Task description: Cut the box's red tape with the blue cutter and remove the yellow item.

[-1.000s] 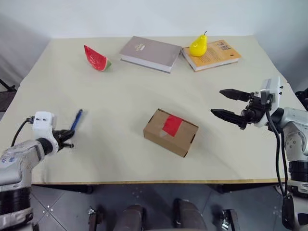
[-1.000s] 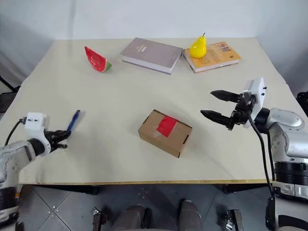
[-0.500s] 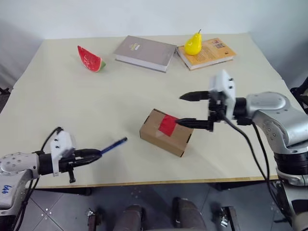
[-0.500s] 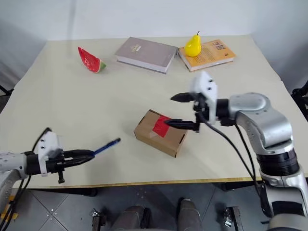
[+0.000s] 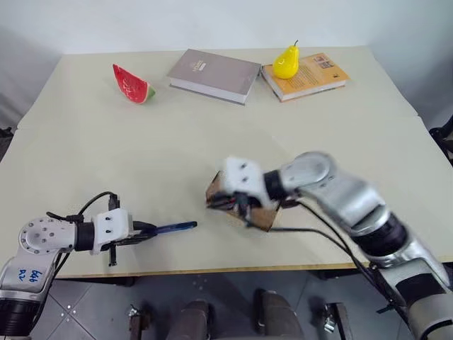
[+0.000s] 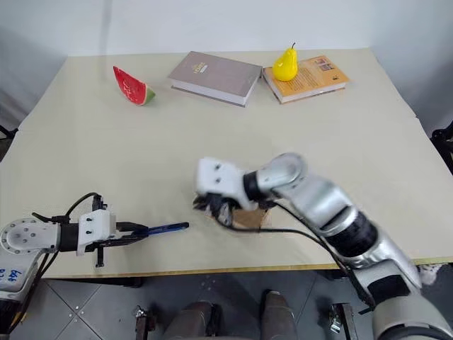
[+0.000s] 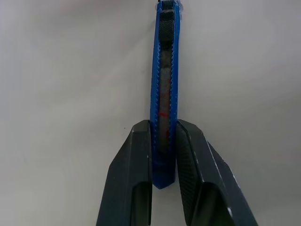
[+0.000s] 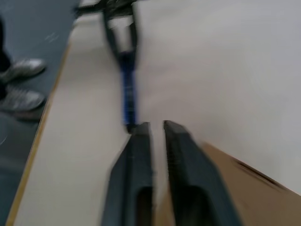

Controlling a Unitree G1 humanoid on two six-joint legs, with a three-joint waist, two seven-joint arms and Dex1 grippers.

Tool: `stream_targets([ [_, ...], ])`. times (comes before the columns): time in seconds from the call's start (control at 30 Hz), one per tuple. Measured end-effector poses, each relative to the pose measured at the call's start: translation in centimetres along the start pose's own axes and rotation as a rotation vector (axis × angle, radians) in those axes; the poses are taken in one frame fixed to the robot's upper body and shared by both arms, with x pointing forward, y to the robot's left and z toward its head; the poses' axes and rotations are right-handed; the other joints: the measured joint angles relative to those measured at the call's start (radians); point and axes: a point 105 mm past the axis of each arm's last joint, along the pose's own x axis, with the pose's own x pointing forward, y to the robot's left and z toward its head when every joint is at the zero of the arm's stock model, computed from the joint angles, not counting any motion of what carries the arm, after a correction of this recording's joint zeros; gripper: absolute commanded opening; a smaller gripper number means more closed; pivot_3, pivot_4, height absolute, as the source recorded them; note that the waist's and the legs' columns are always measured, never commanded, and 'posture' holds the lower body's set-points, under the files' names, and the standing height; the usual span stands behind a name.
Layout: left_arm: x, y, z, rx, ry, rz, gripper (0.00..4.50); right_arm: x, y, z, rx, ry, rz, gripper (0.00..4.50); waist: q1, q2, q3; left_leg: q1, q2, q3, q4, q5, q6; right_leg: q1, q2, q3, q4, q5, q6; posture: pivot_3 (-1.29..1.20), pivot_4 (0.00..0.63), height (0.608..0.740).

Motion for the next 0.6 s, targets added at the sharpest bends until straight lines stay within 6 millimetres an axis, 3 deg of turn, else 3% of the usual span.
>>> stream_targets([
  [0.17, -0.2, -0.5, -0.1, 0.018, 0.007, 0.001, 0.38, 2.0, -0.2, -1.0, -0.140, 0.073, 0.018, 0.02, -0.003, -0.001, 0.000, 0.000, 0.000, 0.000, 0.001, 0.000, 0.000, 0.000, 0.000, 0.000, 0.001, 0.000, 0.000, 0.00, 0.150, 0.740],
  [0.33, -0.7, -1.0, -0.2, 0.024, 0.036, -0.013, 0.38, 4.3, -0.4, -0.4, -0.232, 0.063, 0.033, 0.02, -0.021, 0.000, 0.000, 0.002, 0.000, -0.001, 0.001, 0.000, 0.000, 0.000, 0.000, 0.000, 0.005, 0.000, 0.000, 0.00, 0.150, 0.740],
  [0.6, -0.6, -1.7, -0.1, -0.006, 0.037, -0.019, 0.38, 6.0, 0.0, -0.7, -0.370, 0.099, 0.070, 0.02, -0.023, 0.000, -0.001, 0.002, -0.001, -0.001, 0.001, 0.000, 0.000, 0.000, 0.000, 0.000, 0.006, 0.000, 0.000, 0.00, 0.150, 0.740],
])
